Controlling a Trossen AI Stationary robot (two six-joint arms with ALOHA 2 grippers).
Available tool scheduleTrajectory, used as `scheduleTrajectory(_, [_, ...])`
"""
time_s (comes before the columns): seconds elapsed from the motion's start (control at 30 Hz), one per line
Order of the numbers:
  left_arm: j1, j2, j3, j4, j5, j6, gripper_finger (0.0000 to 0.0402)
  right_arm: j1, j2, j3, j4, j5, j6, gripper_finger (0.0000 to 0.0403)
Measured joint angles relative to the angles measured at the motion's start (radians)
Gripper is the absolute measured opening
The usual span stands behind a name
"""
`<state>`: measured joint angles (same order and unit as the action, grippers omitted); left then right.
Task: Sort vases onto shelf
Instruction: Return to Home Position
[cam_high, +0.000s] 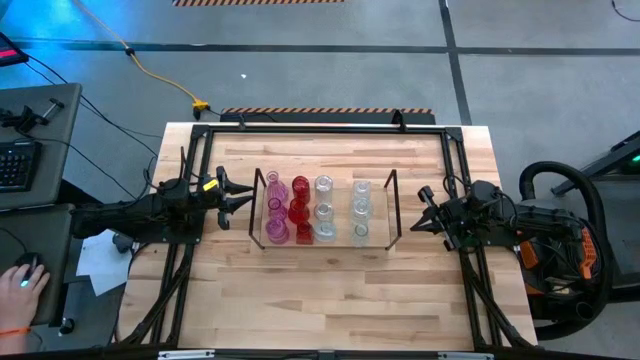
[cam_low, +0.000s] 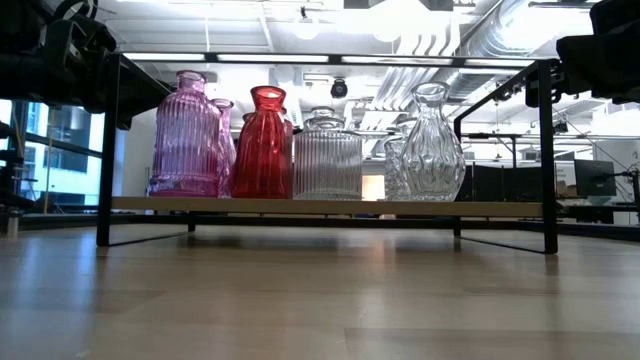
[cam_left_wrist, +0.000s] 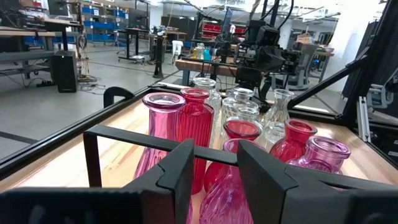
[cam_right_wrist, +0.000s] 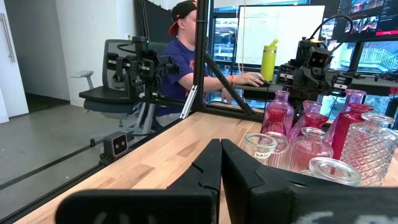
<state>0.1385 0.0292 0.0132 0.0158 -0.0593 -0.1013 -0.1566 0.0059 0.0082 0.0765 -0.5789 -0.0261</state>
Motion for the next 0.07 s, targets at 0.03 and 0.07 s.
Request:
scheduleTrajectory(0.03, [0.000, 0.000, 0.000, 0.000, 0.000, 0.000, 0.0115, 0.000, 0.000, 0.000, 0.000, 0.000, 0.000, 0.0000])
scheduleTrajectory(0.07, [0.000, 0.000, 0.000, 0.000, 0.000, 0.000, 0.0115, 0.000, 0.000, 0.000, 0.000, 0.000, 0.000, 0.0000])
